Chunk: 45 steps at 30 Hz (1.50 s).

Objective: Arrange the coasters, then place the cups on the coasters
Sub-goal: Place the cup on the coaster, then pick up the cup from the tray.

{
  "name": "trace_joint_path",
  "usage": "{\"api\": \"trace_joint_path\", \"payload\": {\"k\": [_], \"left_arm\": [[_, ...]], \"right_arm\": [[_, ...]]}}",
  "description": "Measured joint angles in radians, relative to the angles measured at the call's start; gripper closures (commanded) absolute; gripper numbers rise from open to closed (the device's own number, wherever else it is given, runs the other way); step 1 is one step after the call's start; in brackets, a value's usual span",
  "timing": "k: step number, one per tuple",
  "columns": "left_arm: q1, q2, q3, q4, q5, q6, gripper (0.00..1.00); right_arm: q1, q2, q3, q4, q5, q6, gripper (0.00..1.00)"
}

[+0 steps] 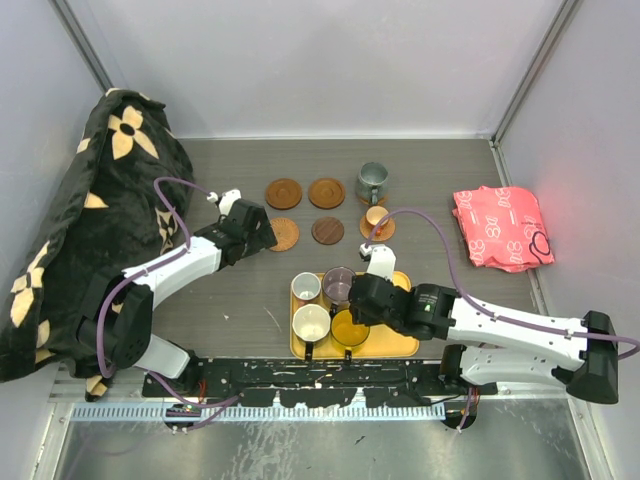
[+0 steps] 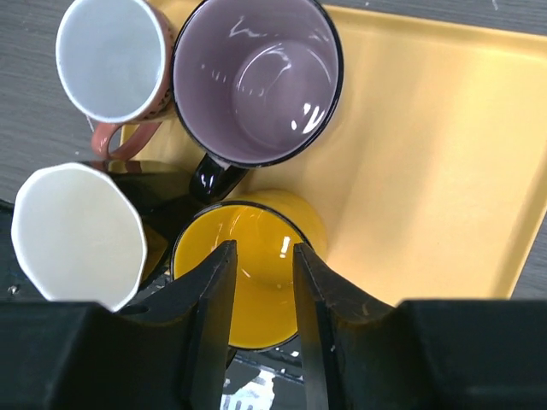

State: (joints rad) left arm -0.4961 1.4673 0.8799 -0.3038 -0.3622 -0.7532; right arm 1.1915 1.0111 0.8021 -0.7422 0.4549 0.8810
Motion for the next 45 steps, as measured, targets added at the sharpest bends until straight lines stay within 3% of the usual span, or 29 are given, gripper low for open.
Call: {"api": "trace_joint_path", "payload": {"k": [26,37,45], "left_arm": [[0.000,0.000,0.000,0.000,0.000,0.000,0.02],[0.000,0.000,0.000,0.000,0.000,0.000,0.02],[0.000,0.000,0.000,0.000,0.000,-0.003,0.02]], "right_arm": [[0.142,0.008,0.066,-0.146,-0.254,0.072,0.61],[0.241,0.100,0.066,-0.145,-0.272,0.128,0.59],[0.249,0.102,0.052,-0.124,-0.227,0.174,0.59]]}}
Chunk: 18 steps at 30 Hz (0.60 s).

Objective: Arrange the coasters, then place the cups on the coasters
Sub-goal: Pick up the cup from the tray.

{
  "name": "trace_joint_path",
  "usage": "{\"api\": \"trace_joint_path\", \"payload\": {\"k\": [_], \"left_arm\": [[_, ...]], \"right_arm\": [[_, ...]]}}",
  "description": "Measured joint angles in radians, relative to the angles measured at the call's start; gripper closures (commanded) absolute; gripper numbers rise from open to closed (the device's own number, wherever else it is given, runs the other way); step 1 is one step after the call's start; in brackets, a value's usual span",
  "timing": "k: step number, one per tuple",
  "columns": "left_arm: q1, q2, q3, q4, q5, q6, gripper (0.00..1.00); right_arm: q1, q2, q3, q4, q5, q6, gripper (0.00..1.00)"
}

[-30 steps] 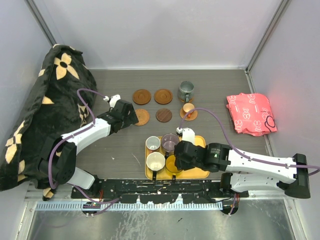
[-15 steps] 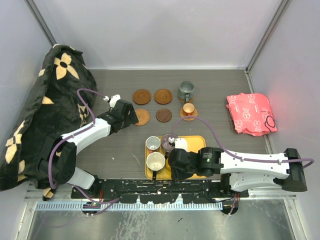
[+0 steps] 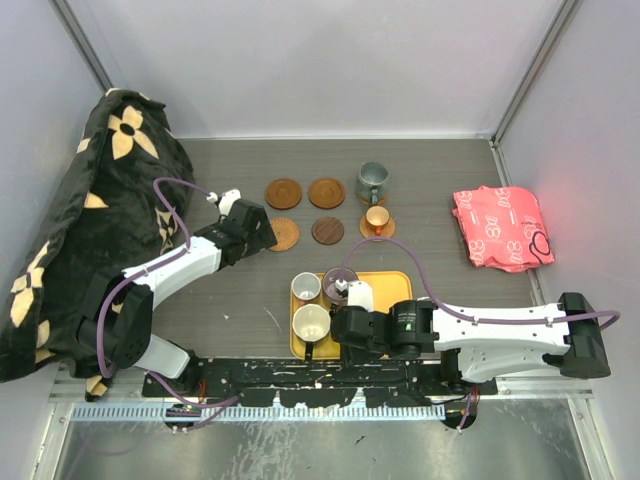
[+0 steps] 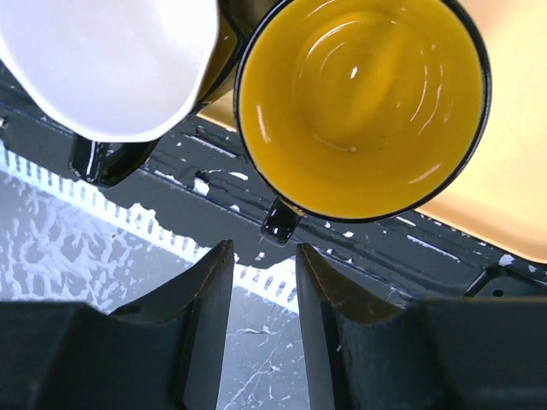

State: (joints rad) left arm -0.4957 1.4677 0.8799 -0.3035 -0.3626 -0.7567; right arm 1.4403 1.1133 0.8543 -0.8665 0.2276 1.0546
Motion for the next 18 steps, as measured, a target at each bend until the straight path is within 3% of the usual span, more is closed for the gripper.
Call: {"api": "trace_joint_path", "payload": {"k": [18], "left_arm": [[0.000,0.000,0.000,0.000,0.000,-0.013,0.02]], "right_arm": [[0.000,0.045,-0.047,0.036,0.059,0.051,0.62]]}}
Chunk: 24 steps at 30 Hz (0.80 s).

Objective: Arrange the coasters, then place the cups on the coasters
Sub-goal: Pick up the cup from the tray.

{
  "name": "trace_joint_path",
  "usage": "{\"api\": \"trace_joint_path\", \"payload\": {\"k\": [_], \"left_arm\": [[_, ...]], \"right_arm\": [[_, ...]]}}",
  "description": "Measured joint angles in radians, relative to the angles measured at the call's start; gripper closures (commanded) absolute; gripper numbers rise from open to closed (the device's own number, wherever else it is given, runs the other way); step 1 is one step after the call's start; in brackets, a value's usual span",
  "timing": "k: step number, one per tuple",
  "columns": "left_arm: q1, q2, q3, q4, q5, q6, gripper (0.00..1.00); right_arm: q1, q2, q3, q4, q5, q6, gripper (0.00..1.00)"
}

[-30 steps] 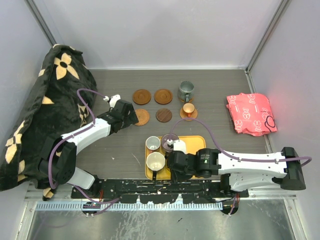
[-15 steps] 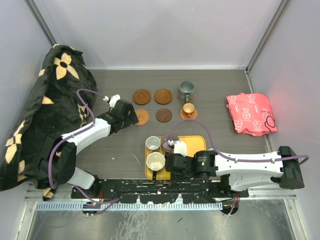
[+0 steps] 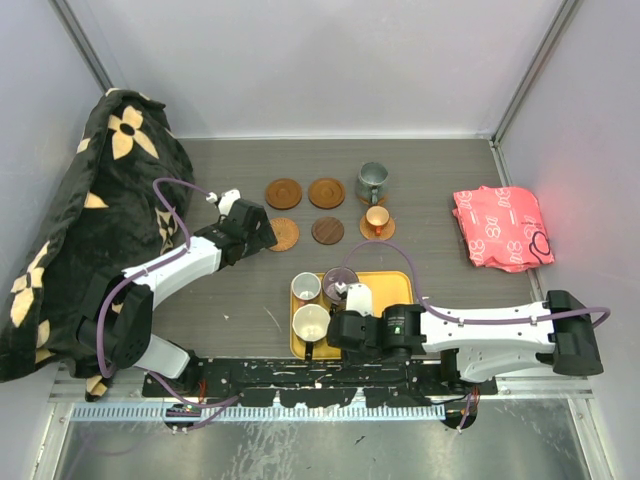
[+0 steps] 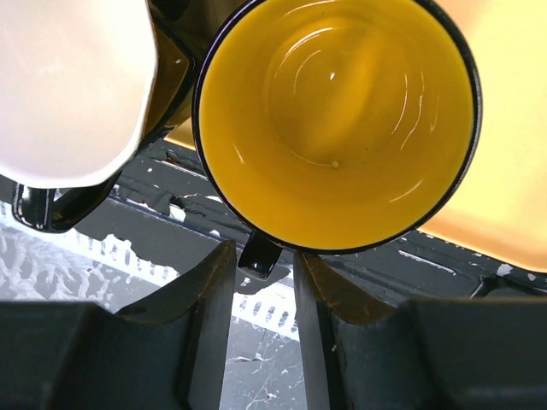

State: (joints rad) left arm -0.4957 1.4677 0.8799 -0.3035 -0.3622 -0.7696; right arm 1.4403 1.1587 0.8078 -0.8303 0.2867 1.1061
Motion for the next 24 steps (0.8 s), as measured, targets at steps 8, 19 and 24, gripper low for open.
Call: {"api": "trace_joint_path", "payload": {"k": [8,19,24], "left_arm": [[0.000,0.000,0.000,0.000,0.000,0.000,0.02],[0.000,0.000,0.000,0.000,0.000,0.000,0.02],[0.000,0.000,0.000,0.000,0.000,0.000,0.02]], "right_arm": [[0.001,0.031,-0.001,0.000,0.004,0.010,0.85],[0.001,0.010,-0.018,0.006,0.021,0.050,0.99],[0.001,-0.014,-0.029,-0.016,0.035,0.077,0.99]]}}
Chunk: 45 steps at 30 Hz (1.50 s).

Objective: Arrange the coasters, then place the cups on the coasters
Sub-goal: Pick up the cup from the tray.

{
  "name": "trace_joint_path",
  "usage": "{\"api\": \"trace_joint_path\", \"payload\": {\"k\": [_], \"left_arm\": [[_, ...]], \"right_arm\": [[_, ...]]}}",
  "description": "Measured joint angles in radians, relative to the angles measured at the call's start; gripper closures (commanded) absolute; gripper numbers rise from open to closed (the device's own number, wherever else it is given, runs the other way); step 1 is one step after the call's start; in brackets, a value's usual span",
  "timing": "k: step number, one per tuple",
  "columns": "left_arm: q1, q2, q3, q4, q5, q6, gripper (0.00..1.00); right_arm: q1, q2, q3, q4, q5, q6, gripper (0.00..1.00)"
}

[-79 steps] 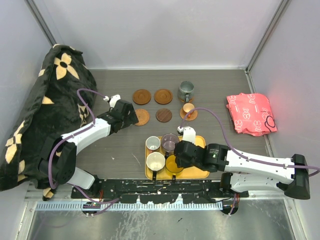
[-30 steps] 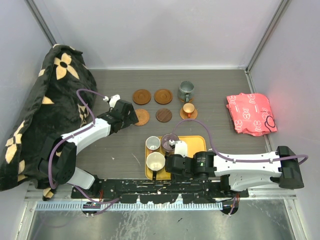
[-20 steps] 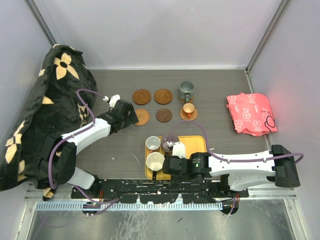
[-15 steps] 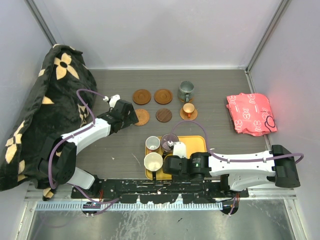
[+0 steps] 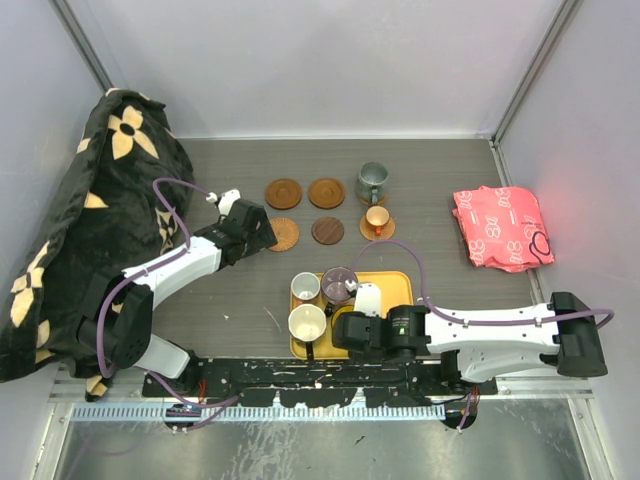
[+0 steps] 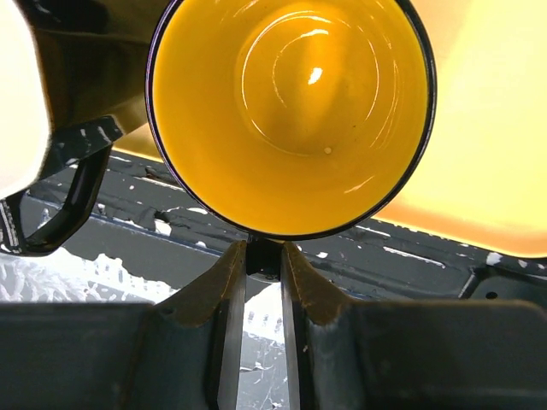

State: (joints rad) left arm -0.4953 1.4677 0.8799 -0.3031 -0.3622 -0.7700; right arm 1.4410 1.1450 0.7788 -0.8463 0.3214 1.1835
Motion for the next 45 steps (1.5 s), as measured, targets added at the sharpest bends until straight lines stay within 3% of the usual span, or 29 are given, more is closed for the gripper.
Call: {"api": "trace_joint_path", "payload": {"k": [17,26,34,42,45], "left_arm": [[0.000,0.009,0.000,0.000,0.000,0.000,0.02],[0.000,0.016,0.000,0.000,0.000,0.000,0.02],[0.000,0.017,0.000,0.000,0.000,0.000,0.02],[0.000,0.017,0.000,0.000,0.000,0.000,0.02],[0.000,0.017,0.000,0.000,0.001,0.000,0.02]], "right_arm": [[0.000,-0.124,-0.053,-0.176,0.098,0.141,0.99],[-0.001,-0.153,-0.090,-0.185,0.180,0.180,1.00],[-0.003,-0.079,-0.079,-0.172,0.232,0.180,0.85],[-0.007,-0.061,-0.073,-0.177,0.251,0.185,0.83],[-0.009,-0.068,-0.072,-0.185,0.254,0.191,0.77]]}}
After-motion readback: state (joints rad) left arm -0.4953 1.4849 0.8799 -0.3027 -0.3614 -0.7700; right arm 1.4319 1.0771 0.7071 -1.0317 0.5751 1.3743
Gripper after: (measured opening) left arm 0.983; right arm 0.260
